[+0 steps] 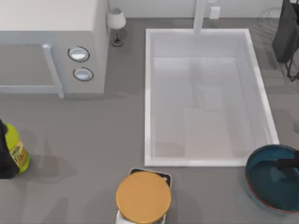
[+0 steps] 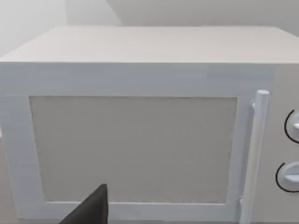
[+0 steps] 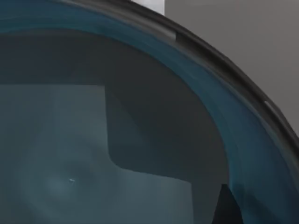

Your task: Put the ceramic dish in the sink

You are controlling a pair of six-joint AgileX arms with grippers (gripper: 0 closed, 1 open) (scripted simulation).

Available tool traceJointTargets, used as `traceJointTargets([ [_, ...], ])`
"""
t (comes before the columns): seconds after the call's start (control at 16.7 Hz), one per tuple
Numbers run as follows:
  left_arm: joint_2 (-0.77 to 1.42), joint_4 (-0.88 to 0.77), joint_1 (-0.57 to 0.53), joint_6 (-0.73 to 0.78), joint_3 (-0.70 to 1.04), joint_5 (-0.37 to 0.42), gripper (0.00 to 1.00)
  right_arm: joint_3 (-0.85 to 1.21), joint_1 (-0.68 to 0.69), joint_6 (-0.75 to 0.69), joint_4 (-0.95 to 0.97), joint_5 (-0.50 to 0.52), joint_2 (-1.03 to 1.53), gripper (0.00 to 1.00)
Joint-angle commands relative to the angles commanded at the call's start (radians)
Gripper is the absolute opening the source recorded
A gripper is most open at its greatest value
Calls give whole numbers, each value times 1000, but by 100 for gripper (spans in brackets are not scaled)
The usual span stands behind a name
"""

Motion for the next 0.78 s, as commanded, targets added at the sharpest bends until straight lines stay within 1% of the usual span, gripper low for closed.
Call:
traceJointTargets([
  [0.3, 0, 0, 0, 0, 0, 0, 100, 2, 4, 2, -2, -4, -3, 0],
  [0.42, 0, 0, 0, 0, 0, 0, 100, 36, 31, -11, -27, -13, -19, 0],
  [0.6, 0, 0, 0, 0, 0, 0, 100, 137, 69, -40, -112, -30, -57, 0],
  [0.78, 0, 0, 0, 0, 0, 0, 100, 239, 81, -50, -257, -36, -87, 0],
])
